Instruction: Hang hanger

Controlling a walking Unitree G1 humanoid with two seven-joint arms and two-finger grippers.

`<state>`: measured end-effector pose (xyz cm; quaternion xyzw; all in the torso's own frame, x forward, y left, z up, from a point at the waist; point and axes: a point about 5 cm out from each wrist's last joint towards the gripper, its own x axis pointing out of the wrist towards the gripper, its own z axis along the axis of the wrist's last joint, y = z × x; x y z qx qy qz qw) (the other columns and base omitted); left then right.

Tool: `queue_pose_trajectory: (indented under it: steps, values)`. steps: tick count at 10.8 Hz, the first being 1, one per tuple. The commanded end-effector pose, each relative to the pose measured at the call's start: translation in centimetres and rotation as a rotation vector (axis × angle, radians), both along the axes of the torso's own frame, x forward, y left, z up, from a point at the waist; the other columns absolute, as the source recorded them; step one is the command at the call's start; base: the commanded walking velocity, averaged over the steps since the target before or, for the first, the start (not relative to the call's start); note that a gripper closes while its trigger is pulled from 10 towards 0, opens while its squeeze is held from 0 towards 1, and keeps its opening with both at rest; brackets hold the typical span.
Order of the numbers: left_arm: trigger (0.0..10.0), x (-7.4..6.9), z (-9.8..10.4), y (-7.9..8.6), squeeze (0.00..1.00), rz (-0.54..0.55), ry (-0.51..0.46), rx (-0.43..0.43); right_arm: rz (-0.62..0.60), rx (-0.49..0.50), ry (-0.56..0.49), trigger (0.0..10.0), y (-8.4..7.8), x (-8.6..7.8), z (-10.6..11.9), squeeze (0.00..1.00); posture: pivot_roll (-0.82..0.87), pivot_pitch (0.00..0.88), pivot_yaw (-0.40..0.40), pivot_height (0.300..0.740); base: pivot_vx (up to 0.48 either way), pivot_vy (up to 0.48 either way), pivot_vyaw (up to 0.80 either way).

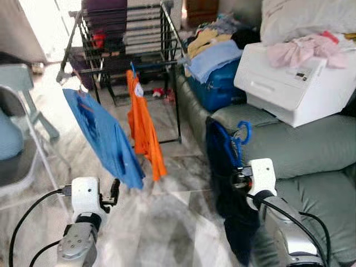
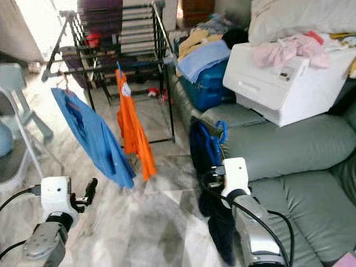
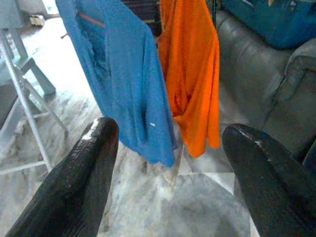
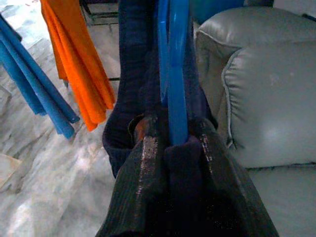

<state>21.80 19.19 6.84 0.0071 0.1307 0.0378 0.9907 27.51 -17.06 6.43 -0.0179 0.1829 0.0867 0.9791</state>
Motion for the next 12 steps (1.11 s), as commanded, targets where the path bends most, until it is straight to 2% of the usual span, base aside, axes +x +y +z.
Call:
queue_pose_trajectory:
  steps: [1, 5, 12]
  values:
    - [10.0, 0.6, 0.7, 0.3, 0.0, 0.006, -0.025, 0.003, 0.031, 0.018, -0.081, 10.0, 1.0, 1.1, 1.7, 0.0, -0.02, 0.0, 0.027, 0.74, 0.0, 0.274, 0.0]
    - [10.0, 0.7, 0.6, -0.1, 0.0, 0.004, -0.022, 0.001, 0.04, 0.023, -0.086, 10.0, 1.2, 1.2, 1.7, 0.0, -0.02, 0.0, 0.022, 0.74, 0.0, 0.324, 0.0]
    - [10.0, 1.1, 0.7, -0.7, 0.0, -0.011, -0.018, 0.0, 0.061, 0.017, -0.112, 10.0, 1.8, 1.5, 2.1, 0.0, -0.02, 0.0, 0.02, 0.74, 0.0, 0.48, 0.0]
